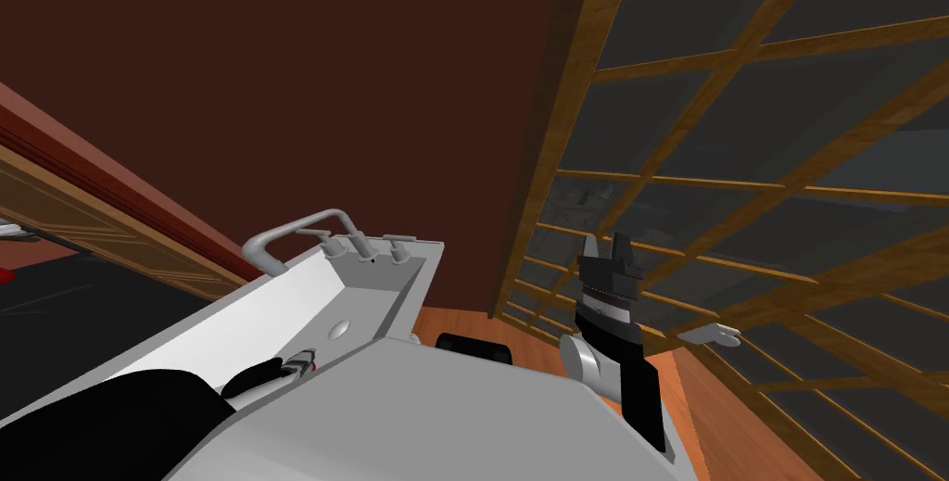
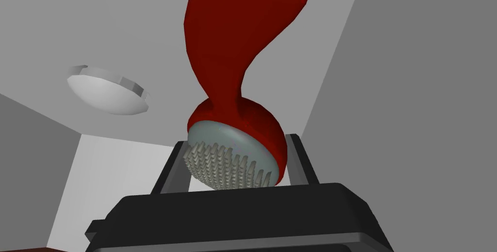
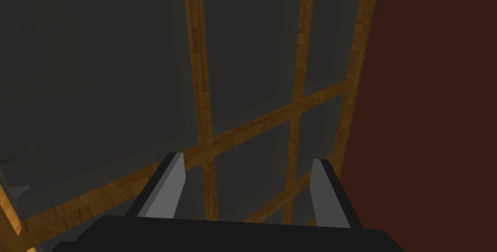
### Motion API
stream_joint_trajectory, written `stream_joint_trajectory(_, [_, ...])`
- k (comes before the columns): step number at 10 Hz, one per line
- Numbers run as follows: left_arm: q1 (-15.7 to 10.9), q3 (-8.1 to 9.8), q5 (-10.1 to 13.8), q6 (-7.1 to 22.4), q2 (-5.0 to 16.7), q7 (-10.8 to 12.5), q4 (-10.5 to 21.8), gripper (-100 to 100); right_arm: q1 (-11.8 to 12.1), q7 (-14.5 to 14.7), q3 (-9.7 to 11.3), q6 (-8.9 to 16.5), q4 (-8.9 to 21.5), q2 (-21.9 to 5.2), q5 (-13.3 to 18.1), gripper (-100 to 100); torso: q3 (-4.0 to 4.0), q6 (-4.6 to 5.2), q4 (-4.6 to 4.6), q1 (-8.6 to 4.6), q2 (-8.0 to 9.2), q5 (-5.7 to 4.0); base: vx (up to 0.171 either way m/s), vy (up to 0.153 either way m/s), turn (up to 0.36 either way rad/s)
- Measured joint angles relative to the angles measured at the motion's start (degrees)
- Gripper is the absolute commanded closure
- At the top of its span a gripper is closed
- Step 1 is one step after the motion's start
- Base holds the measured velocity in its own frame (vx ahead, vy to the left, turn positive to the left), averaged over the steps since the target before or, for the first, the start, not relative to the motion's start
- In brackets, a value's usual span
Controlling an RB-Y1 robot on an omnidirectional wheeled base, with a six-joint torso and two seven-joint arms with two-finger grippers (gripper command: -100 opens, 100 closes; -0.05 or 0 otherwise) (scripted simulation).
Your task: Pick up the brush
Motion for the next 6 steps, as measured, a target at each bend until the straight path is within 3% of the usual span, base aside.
stream_joint_trajectory(1, [0.0,0.00,0.0,0.0,0.0,0.0,0.0,100,0.0,0.0,0.0,0.0,0.0,0.0,0.0,0,0.00,0.00,0.00,0.00,0.00,0.00,0.014,-0.020,0.007])
stream_joint_trajectory(5, [2.4,0.79,0.5,3.2,-0.8,-0.8,-5.1,100,0.0,0.0,0.0,0.0,0.0,0.0,0.0,0,-0.10,0.00,-0.05,-0.32,-0.16,-0.10,0.031,-0.049,0.004])
stream_joint_trajectory(6, [2.5,0.83,0.6,3.4,-0.8,-0.9,-5.2,0,0.0,0.0,0.0,0.0,0.0,0.0,0.0,0,-0.08,0.01,-0.04,-0.20,-0.11,-0.06,0.003,-0.006,0.001])
